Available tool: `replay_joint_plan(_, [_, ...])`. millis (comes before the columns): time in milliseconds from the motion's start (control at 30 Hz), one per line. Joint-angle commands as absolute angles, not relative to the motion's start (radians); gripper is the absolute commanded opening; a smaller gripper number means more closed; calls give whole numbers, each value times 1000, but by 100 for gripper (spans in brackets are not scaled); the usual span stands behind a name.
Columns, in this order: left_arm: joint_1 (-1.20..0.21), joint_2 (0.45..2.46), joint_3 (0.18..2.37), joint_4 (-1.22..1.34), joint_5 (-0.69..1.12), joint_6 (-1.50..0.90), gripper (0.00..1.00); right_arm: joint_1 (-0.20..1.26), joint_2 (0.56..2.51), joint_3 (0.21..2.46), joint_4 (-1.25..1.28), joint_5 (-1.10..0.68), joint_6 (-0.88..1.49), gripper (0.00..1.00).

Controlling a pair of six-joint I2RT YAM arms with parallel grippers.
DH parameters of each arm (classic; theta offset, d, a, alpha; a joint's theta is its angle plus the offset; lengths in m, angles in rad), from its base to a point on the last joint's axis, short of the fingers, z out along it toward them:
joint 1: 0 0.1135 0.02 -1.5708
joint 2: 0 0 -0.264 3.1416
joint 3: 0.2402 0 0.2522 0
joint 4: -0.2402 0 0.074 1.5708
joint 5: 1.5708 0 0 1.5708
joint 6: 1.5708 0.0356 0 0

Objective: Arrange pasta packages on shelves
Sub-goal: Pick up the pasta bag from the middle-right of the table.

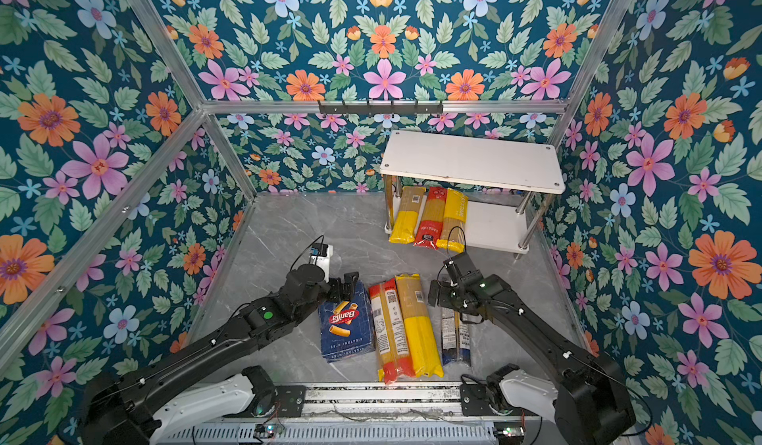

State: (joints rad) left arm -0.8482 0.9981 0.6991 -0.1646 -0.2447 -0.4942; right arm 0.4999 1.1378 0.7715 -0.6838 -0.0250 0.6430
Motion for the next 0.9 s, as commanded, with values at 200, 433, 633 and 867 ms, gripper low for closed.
replay_joint_plan(200, [-885,947,662,-153,-250,-552,100,553,1079,629,-794,35,841,99])
replay_joint_plan(433, [-888,948,657,-154,-254,-555,100,558,1072,564,-773,-10,877,99])
replay_joint_plan(633, [-889,969,645,-133,-256,-549,100,595,1078,546,-769,0,900,99])
replay_joint_plan(867, [-888,987,634,-117,-261,-542,100,622,1127,537,-744,8,911,99])
